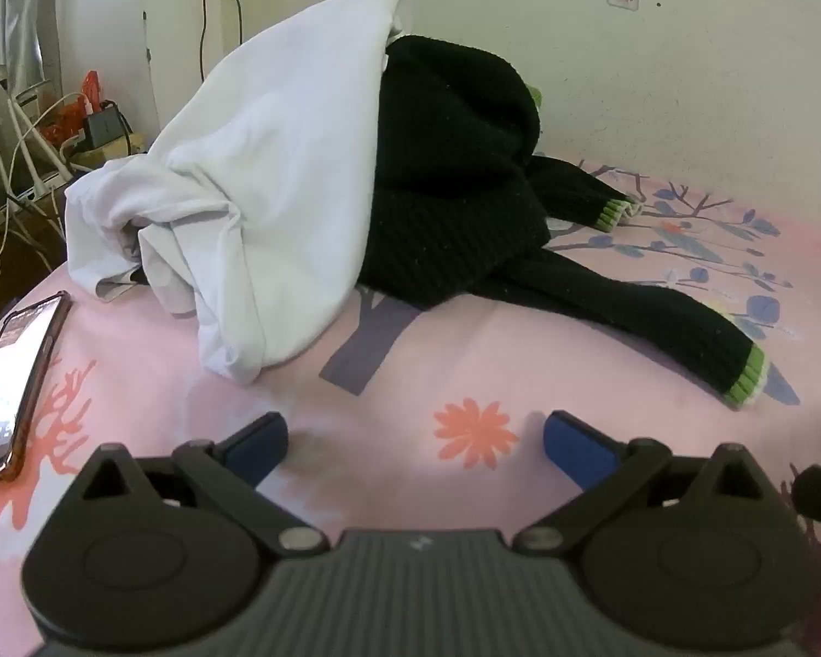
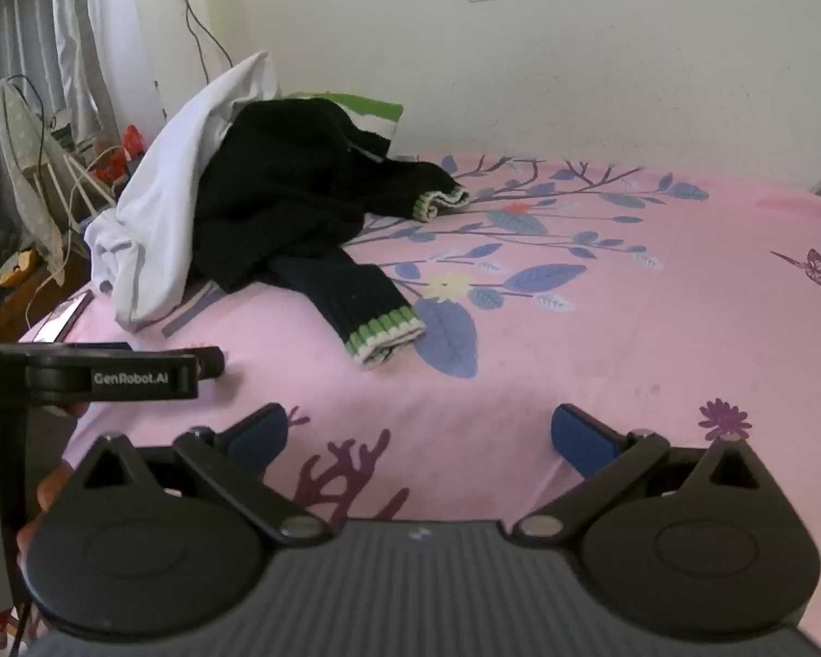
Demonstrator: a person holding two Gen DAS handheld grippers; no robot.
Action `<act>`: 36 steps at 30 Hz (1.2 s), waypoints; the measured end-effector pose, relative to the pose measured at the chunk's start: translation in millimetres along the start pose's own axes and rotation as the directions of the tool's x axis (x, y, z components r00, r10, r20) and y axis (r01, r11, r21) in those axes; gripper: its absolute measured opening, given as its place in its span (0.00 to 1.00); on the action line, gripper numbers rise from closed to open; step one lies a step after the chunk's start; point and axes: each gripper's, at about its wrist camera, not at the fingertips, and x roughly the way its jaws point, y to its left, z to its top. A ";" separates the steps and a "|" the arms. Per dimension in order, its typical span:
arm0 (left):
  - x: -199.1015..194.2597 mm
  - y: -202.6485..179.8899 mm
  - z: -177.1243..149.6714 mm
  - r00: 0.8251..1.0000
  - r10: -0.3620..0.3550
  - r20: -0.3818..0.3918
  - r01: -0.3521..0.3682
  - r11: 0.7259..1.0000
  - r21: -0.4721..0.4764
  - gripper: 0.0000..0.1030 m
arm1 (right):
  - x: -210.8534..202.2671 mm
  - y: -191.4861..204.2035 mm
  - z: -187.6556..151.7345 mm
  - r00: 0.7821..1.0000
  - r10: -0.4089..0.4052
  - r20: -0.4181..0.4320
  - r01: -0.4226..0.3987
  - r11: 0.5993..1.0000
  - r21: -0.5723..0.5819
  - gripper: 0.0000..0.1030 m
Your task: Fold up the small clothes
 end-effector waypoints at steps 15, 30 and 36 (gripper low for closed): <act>-27.3 9.1 -13.2 0.993 -0.111 0.033 0.107 0.988 0.115 1.00 | -8.4 -63.3 2.6 0.969 0.204 0.142 -0.241 0.909 0.340 0.94; -87.6 170.5 -31.1 0.934 -0.176 0.311 0.194 0.981 -0.028 0.99 | 74.6 119.4 164.3 0.963 0.271 -0.005 -0.268 0.952 -0.147 0.69; -90.4 206.2 -38.0 0.933 -0.168 0.319 0.203 0.976 -0.080 0.89 | 152.5 169.5 192.6 0.960 0.267 -0.081 -0.273 0.958 -0.087 0.22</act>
